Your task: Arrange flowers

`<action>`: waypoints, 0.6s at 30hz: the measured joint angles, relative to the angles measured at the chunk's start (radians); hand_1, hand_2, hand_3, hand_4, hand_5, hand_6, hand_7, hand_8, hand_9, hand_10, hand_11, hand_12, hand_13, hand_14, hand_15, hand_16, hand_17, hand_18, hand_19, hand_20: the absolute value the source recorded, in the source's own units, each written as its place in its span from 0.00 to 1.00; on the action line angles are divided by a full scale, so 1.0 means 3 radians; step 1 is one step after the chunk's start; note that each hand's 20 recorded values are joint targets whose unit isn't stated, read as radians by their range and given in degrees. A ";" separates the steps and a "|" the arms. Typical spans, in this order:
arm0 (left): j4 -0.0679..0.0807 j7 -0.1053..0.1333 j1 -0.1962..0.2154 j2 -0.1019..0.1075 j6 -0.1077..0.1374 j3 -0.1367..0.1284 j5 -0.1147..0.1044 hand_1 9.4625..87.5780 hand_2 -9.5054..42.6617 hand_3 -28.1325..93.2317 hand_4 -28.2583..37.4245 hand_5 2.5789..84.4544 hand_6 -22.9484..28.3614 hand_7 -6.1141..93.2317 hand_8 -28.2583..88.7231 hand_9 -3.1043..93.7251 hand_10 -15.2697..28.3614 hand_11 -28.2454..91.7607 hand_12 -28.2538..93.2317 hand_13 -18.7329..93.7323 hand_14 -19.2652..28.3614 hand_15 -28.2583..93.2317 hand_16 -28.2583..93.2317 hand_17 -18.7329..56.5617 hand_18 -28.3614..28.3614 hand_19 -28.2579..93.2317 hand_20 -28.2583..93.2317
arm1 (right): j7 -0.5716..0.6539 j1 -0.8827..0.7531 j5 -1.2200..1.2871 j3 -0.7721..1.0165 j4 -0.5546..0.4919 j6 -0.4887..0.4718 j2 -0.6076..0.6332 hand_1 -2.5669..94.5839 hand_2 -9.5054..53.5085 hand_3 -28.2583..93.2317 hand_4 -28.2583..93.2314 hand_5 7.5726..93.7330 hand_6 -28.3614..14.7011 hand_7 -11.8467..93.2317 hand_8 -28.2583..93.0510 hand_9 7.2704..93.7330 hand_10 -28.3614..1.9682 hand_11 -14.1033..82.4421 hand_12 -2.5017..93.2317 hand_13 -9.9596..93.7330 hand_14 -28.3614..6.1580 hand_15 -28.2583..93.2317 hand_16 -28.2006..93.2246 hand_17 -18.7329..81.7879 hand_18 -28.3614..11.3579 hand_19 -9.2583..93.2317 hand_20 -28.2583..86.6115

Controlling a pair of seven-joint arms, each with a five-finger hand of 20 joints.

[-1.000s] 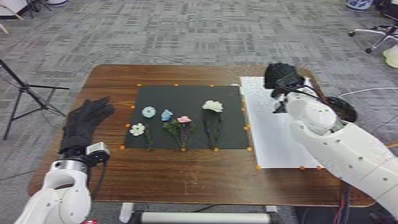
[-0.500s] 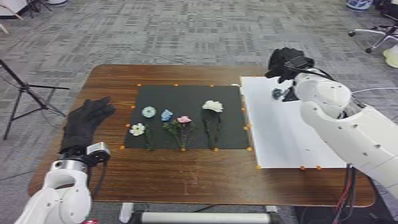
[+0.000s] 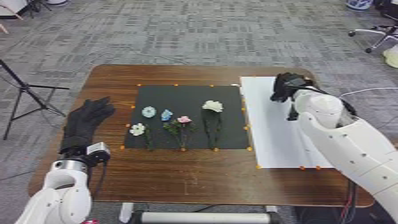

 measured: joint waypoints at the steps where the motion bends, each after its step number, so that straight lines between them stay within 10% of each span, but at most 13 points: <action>1: -0.0001 0.0000 0.0000 -0.0001 0.0000 0.0000 0.0000 0.17 0.45 0.78 0.00 0.61 0.53 0.20 0.18 0.55 0.70 0.43 0.34 0.50 0.80 0.45 0.24 0.31 0.75 0.36 0.38 | 0.0002 -0.0006 0.0000 -0.0028 0.0018 0.0099 0.0003 0.56 0.00 0.70 0.10 0.69 0.69 0.30 0.28 0.79 0.56 0.34 0.29 0.94 0.77 0.78 0.49 0.75 0.27 1.00 0.77; 8: -0.0003 0.0001 0.0000 -0.0004 0.0000 -0.0001 0.0000 0.17 0.45 0.78 0.00 0.61 0.53 0.20 0.18 0.55 0.70 0.43 0.34 0.50 0.80 0.45 0.23 0.31 0.75 0.36 0.38 | -0.0028 0.0005 0.0031 -0.0365 0.0105 0.1066 0.0061 0.64 0.00 0.69 0.08 0.81 0.67 0.33 0.32 0.93 0.65 0.29 0.42 0.96 0.81 0.78 0.50 0.78 0.27 1.00 0.78; 18: -0.0006 0.0000 0.0003 -0.0004 0.0000 -0.0001 0.0000 0.17 0.45 0.78 0.00 0.61 0.53 0.20 0.18 0.55 0.70 0.43 0.34 0.50 0.80 0.45 0.24 0.31 0.75 0.36 0.38 | -0.0093 0.0104 0.0409 -0.0528 -0.0101 0.1245 0.0213 0.64 0.00 0.70 0.08 0.83 0.66 0.32 0.33 0.94 0.65 0.28 0.43 0.97 0.81 0.77 0.50 0.78 0.28 1.00 0.78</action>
